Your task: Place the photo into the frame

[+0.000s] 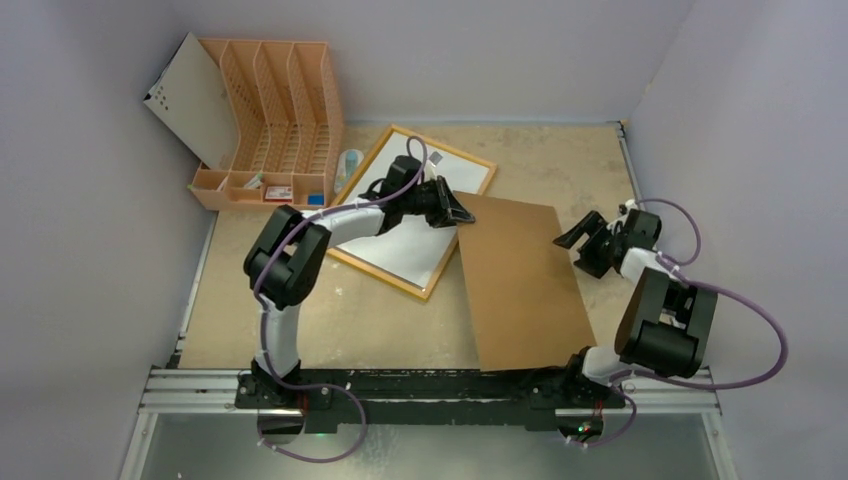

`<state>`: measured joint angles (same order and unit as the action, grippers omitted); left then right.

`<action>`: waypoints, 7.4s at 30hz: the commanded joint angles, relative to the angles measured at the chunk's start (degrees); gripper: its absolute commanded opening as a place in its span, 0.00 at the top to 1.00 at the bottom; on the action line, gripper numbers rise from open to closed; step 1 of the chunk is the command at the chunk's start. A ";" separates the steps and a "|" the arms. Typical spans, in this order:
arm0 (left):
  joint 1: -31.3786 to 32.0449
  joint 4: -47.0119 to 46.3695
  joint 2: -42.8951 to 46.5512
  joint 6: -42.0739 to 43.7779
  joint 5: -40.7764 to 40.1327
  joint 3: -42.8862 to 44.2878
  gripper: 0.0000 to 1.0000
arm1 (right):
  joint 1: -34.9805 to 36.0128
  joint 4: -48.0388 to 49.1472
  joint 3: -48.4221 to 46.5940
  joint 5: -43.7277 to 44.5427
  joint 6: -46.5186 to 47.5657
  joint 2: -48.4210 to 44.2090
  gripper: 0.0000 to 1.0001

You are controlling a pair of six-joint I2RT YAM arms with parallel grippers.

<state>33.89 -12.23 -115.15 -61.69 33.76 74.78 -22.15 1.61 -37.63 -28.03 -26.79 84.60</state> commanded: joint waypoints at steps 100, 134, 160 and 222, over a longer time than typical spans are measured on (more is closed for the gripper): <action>-1.13 28.54 12.07 -1.77 -9.09 20.37 0.60 | 81.22 -64.19 -48.13 100.24 -11.15 5.34 1.00; -10.92 41.69 19.75 26.59 -40.48 14.35 0.20 | 43.20 -24.26 -66.35 49.24 6.77 -3.83 1.00; -20.18 37.31 -9.16 48.75 -46.46 25.41 0.20 | 29.46 9.74 -33.24 13.82 -26.05 -13.60 1.00; -20.44 20.77 8.59 27.25 -5.31 -8.82 0.67 | 26.28 62.52 6.22 15.97 -44.84 -4.65 1.00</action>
<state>13.30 8.54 -107.85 -34.48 26.87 66.02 4.36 48.23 -31.55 -14.02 -66.02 79.05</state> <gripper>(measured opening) 0.349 0.015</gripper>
